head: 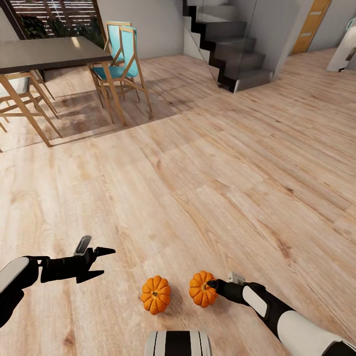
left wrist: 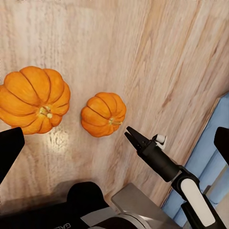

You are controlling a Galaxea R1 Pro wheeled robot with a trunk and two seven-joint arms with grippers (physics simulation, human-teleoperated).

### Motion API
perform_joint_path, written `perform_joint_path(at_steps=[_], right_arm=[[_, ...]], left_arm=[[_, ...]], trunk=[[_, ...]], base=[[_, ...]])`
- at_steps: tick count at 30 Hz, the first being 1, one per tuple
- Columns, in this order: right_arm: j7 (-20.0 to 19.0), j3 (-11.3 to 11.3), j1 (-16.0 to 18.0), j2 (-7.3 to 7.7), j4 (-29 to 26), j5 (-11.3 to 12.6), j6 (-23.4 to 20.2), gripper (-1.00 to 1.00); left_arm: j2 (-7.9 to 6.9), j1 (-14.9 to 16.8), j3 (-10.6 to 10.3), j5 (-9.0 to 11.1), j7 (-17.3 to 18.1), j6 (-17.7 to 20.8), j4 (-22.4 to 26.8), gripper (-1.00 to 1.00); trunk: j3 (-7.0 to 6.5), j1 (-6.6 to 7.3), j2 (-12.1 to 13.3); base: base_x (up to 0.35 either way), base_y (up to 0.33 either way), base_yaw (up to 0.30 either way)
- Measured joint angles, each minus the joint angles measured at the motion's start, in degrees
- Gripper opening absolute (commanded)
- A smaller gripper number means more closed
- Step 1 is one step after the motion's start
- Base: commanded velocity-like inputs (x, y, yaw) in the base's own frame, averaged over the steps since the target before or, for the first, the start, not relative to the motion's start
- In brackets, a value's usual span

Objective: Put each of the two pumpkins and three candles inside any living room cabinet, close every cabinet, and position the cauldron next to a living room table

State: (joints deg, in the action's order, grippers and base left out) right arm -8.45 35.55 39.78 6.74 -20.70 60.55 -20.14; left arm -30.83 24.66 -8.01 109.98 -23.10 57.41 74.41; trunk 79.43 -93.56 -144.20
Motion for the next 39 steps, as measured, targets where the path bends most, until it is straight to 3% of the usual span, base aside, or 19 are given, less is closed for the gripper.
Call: perform_joint_path(at_steps=[20,39], right_arm=[[-0.19,-0.10,0.00,0.07,0.00,0.02,1.28,1.00],[-0.23,-0.43,0.00,0.07,0.00,0.04,1.76,1.00]], left_arm=[[-0.03,0.00,-0.01,0.05,0.00,0.00,1.46,1.00],[-0.05,-0.09,-0.01,0.02,0.00,0.01,1.67,1.00]], trunk=[[0.00,0.00,0.00],[4.21,-0.49,-0.25]], base=[[0.000,0.023,0.000],[0.000,0.000,0.000]])
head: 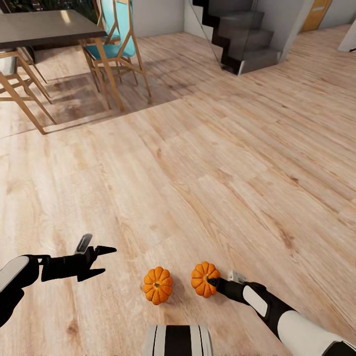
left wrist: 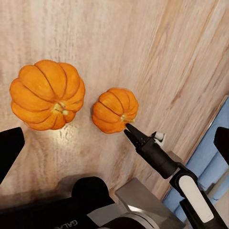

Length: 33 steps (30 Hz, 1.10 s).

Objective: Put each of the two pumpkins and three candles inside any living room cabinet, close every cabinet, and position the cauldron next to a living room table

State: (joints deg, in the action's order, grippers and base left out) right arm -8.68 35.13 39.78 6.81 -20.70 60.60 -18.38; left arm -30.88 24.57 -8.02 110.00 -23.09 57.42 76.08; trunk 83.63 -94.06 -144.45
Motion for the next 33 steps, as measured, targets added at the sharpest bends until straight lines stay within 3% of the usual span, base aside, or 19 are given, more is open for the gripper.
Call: perform_joint_path(at_steps=[5,11,14,33], right_arm=[[-0.76,-0.03,0.00,0.09,0.00,0.06,2.12,1.00],[-9.87,-0.17,0.00,0.55,0.53,0.23,3.15,1.00],[-11.72,-0.19,0.00,0.65,0.76,0.35,3.26,1.00],[-12.47,-0.60,0.00,0.83,1.03,0.76,4.45,1.00]], left_arm=[[0.05,0.00,0.00,0.02,0.00,-0.01,0.07,1.00],[0.03,0.00,0.00,0.03,0.00,-0.01,0.09,1.00],[0.03,0.00,0.00,0.04,0.00,-0.01,0.09,1.00],[0.03,0.00,0.00,0.04,0.00,-0.01,0.09,1.00]], trunk=[[0.67,-0.07,-0.04],[0.67,-0.07,-0.04],[0.67,-0.07,-0.04],[0.67,-0.07,-0.04]], base=[[0.000,0.000,0.000],[0.000,0.000,0.000],[0.000,0.000,0.000],[0.000,0.000,0.000]])
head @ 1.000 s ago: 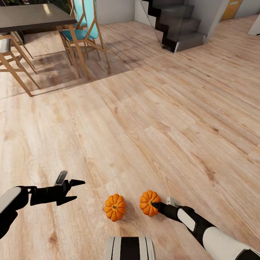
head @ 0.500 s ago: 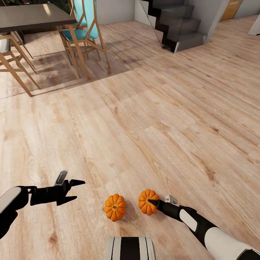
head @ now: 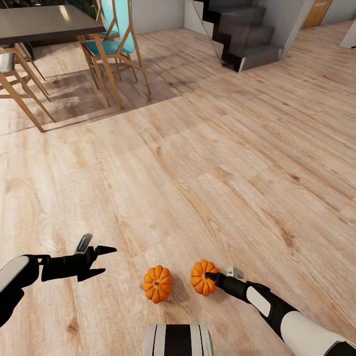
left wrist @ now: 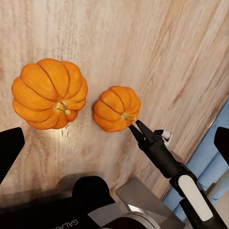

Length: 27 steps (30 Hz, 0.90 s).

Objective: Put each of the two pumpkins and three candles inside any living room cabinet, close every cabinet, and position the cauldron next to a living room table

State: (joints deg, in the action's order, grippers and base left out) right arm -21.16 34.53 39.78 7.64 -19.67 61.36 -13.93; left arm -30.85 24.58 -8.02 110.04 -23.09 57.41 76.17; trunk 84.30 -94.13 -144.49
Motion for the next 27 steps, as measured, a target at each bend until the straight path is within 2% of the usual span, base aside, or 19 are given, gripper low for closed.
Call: perform_joint_path(at_steps=[2,5,9,15,21,27], right_arm=[[0.06,-0.90,0.00,0.03,0.01,0.00,0.03,1.00],[0.11,-3.61,0.00,0.05,0.03,-0.12,-0.05,1.00],[0.12,-4.71,0.00,0.05,0.13,-0.23,-0.11,1.00],[0.13,-5.03,0.00,0.57,1.77,-0.17,0.10,1.00],[0.13,-5.04,0.00,0.66,2.08,-0.16,0.12,1.00],[0.13,-5.04,0.00,0.67,2.12,-0.18,0.13,1.00]], left_arm=[[-0.01,0.00,0.00,0.00,0.00,0.00,0.00,1.00],[0.01,0.00,0.00,0.00,0.00,-0.01,0.00,1.00],[0.02,0.00,0.00,-0.03,0.00,0.00,0.06,1.00],[0.00,0.00,0.00,0.00,0.00,0.00,1.02,1.00],[0.01,-0.02,0.00,-0.02,0.00,0.00,1.21,1.00],[-0.04,-0.01,0.00,0.01,0.00,0.00,1.23,1.00]], trunk=[[0.00,0.00,0.00],[0.00,0.00,0.00],[0.88,-0.11,-0.05],[1.11,-0.13,-0.07],[2.43,-0.29,-0.15],[2.44,-0.28,-0.15]], base=[[0.000,0.000,0.000],[0.000,0.000,0.000],[0.000,0.000,0.000],[0.000,0.000,0.000],[0.000,0.000,0.000],[0.000,0.000,0.000]])
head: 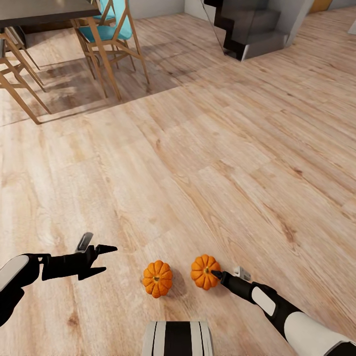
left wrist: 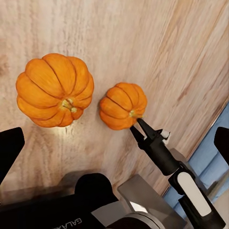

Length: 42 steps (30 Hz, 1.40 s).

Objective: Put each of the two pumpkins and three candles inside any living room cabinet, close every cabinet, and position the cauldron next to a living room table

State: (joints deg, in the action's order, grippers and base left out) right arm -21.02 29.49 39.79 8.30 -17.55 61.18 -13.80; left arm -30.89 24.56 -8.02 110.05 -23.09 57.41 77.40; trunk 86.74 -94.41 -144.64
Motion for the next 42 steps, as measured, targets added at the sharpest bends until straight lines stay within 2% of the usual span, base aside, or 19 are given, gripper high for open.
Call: perform_joint_path(at_steps=[2,6,42], right_arm=[[0.00,0.00,0.00,0.00,0.00,-0.03,0.01,1.00],[0.00,0.00,0.00,0.00,0.00,-0.02,0.02,1.00],[0.00,0.00,0.00,0.00,0.01,-0.24,1.00,1.00]], left_arm=[[0.02,0.01,0.00,0.00,0.00,0.00,0.00,1.00],[0.00,0.01,0.00,-0.03,0.00,0.01,0.00,1.00],[0.07,-1.08,0.00,-0.02,0.07,-0.01,0.98,1.00]], trunk=[[0.00,0.00,0.00],[0.88,-0.11,-0.05],[0.89,-0.09,-0.05]], base=[[0.000,0.000,0.000],[0.000,0.000,0.000],[0.018,0.015,0.000]])
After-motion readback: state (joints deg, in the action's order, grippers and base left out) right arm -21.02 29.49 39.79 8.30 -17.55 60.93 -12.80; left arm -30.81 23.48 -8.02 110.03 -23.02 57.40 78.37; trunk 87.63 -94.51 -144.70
